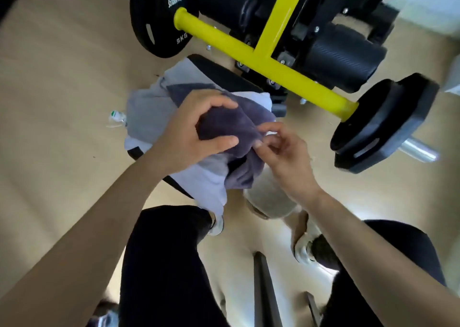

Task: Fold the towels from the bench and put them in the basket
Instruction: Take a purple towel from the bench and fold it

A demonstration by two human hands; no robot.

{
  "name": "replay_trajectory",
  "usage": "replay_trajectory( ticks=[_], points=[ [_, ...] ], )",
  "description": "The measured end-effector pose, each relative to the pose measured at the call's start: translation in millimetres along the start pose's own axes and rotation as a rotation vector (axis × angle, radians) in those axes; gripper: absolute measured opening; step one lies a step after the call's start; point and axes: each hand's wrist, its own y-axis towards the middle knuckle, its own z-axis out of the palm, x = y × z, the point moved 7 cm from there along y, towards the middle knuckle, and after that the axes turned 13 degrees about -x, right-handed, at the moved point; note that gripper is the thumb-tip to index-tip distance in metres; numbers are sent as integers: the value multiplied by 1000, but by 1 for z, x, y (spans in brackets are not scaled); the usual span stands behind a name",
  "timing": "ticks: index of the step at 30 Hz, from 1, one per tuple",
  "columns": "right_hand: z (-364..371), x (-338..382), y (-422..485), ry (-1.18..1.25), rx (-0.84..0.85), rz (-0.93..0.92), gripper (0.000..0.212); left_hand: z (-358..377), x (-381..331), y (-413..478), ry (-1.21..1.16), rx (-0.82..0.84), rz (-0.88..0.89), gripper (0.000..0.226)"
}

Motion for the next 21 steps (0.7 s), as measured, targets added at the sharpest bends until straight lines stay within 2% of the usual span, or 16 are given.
replay_trajectory(
  ticks=[2, 5, 8, 12, 13, 15, 17, 19, 21],
  points=[
    [-17, 9, -9, 41, 23, -72, 7, 19, -12, -21, 5, -23, 57, 57],
    [-34, 22, -39, 35, 53, -191, 1, 47, -34, -60, -14, -124, 120, 54],
    [-52, 40, -82, -20, 75, -246, 6, 64, -57, -103, -188, -286, 99, 33],
    [-82, 49, -133, -67, 118, -238, 5, 75, -84, -156, -290, -335, 84, 7],
    [-87, 50, -146, -70, 145, -232, 6, 76, -88, -166, -303, -336, 62, 7],
    [-96, 48, -166, -129, 169, -280, 30, 76, -97, -181, -325, -347, 42, 11],
    [-105, 43, -182, -259, 130, -363, 46, 75, -109, -194, -336, -355, 55, 20],
    [-117, 35, -196, -374, 19, -428, 45, 73, -116, -205, -346, -354, 59, 23],
    [-130, 26, -209, -390, -91, -426, 39, 67, -115, -213, -362, -368, 46, 20]
  ],
)
